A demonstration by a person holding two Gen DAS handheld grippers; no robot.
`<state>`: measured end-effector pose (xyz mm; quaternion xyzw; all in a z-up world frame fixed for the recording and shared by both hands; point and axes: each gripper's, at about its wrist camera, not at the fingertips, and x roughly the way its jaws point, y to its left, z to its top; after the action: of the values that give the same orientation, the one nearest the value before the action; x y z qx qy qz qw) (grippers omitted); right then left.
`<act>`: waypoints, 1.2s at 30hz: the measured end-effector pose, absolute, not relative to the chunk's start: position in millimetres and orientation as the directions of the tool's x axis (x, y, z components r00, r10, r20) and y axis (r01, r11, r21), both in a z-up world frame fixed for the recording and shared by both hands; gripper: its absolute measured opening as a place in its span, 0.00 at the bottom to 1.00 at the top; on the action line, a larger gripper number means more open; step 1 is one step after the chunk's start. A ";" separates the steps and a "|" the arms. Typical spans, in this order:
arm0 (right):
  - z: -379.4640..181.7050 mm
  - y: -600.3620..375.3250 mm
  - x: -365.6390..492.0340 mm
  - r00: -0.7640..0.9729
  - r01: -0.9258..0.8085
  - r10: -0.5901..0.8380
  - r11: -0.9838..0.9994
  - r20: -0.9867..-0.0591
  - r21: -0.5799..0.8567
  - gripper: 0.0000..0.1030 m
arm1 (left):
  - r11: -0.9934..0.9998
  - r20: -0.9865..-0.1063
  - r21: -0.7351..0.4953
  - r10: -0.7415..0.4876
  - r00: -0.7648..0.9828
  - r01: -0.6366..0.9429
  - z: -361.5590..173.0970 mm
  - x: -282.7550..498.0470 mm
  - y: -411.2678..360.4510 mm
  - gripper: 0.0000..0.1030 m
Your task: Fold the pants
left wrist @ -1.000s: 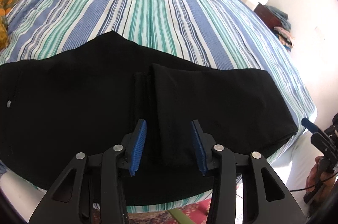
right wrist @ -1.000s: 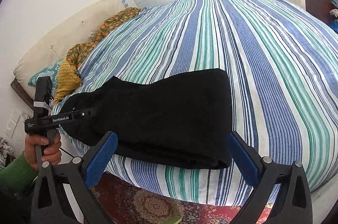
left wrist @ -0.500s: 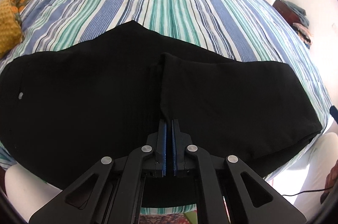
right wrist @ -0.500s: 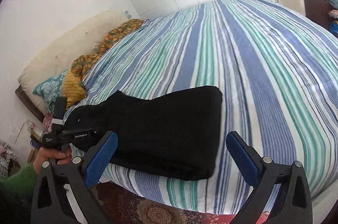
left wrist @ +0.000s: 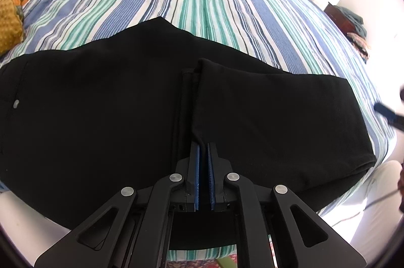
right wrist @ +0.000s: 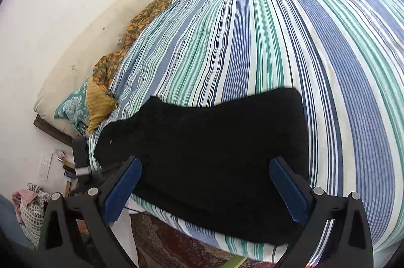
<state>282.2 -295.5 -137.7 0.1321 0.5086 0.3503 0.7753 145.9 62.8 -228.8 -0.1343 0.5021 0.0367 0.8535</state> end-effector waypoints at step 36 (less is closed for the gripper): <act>-98.4 -351.0 220.2 0.603 -0.412 0.531 0.846 -0.595 0.338 1.00 | 0.877 -0.776 -0.256 0.064 0.627 -0.407 -192.2 98.9 96.9 0.95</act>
<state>220.2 -351.0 -98.4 0.0832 0.3582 0.2645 0.8915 98.9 96.9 -192.2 -0.2084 0.4106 0.1342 0.8775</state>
